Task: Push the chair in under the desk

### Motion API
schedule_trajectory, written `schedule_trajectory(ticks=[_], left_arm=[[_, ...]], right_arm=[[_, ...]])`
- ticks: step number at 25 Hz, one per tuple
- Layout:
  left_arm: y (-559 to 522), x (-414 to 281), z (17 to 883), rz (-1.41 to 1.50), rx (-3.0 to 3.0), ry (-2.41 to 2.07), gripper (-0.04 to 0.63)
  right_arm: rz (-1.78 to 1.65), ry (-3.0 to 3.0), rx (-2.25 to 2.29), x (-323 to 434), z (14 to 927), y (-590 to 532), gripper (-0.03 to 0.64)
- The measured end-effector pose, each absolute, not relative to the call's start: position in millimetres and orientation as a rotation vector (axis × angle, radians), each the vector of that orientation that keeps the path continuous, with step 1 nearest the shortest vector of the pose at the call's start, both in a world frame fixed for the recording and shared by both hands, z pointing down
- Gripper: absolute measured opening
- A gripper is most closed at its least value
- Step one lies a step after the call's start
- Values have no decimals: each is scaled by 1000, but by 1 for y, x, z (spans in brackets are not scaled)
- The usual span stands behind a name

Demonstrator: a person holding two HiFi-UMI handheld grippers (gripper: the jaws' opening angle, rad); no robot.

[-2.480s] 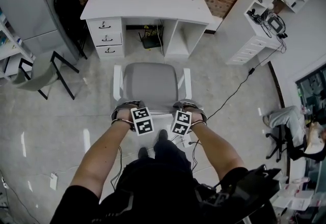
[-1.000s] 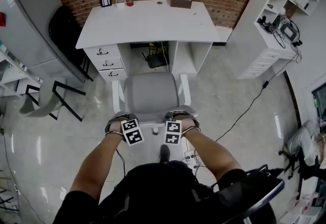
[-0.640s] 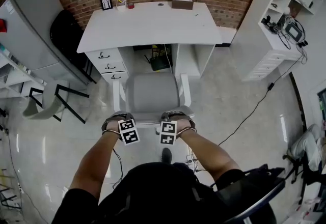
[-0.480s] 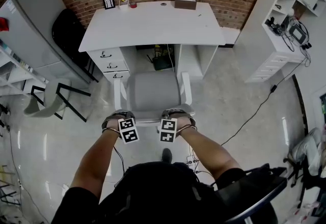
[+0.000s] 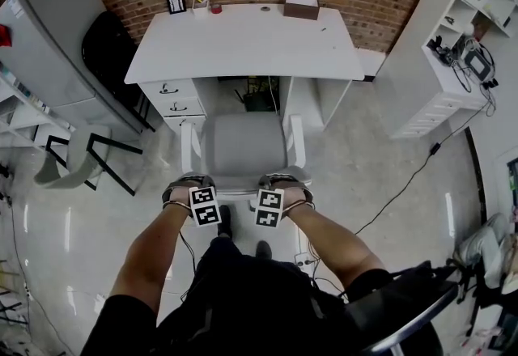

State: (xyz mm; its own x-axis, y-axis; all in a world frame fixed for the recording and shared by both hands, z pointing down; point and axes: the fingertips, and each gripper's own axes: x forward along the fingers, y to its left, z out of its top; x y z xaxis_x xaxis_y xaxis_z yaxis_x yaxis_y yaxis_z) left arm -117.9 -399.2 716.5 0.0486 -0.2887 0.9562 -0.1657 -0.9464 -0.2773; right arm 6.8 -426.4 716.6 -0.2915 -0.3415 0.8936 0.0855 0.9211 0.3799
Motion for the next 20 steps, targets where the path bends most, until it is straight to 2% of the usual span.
schedule_trajectory(ticks=[6, 20], left_arm=[[-430, -125, 716, -1905, -2166, 458, 41], [-499, -146, 714, -1833, -2229, 439, 40]], right_arm=[[-405, -1814, 198, -3, 719, -454, 58], [-396, -1801, 216, -25, 717, -521, 55]])
